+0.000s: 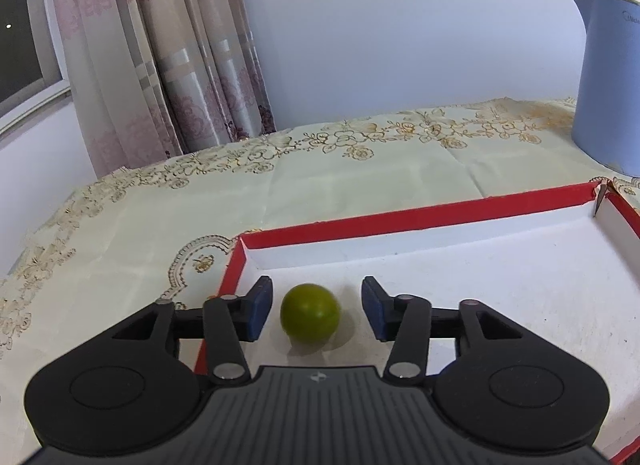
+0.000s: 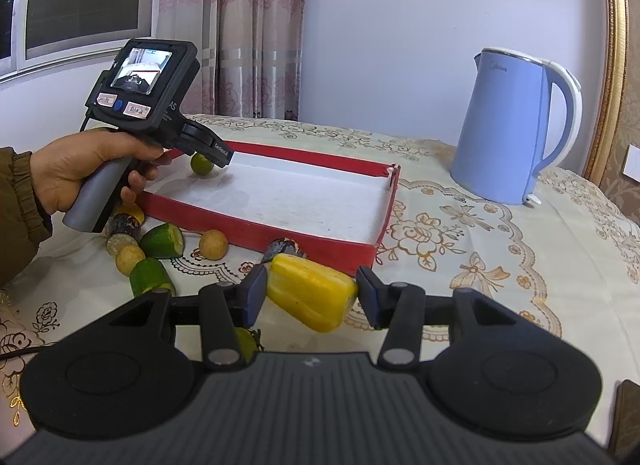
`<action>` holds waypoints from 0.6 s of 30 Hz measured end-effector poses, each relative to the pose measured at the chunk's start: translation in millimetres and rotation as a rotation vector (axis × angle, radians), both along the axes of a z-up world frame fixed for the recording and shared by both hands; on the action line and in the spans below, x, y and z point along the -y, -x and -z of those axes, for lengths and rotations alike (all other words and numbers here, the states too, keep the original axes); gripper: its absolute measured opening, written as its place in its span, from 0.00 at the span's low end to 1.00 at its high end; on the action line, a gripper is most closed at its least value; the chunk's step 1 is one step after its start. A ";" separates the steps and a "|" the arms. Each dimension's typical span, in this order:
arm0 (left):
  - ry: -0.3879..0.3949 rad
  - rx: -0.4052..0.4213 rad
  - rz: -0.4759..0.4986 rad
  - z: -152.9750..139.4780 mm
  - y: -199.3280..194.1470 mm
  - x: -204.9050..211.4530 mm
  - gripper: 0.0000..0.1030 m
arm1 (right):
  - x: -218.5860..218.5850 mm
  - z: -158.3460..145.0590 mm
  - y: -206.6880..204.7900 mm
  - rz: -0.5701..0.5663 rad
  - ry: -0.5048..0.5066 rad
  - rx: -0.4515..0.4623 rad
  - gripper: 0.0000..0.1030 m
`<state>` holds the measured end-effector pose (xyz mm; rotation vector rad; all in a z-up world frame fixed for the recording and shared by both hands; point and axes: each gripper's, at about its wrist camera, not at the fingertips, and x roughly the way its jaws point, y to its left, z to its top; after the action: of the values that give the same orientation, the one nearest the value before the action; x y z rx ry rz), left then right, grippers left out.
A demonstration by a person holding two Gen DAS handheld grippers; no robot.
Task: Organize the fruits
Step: 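Carry the lime into the red tray and open the left gripper while the right lifts the pepper, then lower the yellow pepper into the tray and open the right gripper while the left withdraws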
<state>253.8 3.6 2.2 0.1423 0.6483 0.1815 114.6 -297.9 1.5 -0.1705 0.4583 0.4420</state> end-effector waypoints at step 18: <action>0.053 0.080 -0.027 -18.1 73.4 -10.8 0.63 | -24.9 -17.8 -18.8 -0.053 0.013 0.064 0.45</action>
<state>180.3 14.4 20.3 0.0748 0.5750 0.1954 133.4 -273.0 19.3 -0.2092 0.3941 0.4838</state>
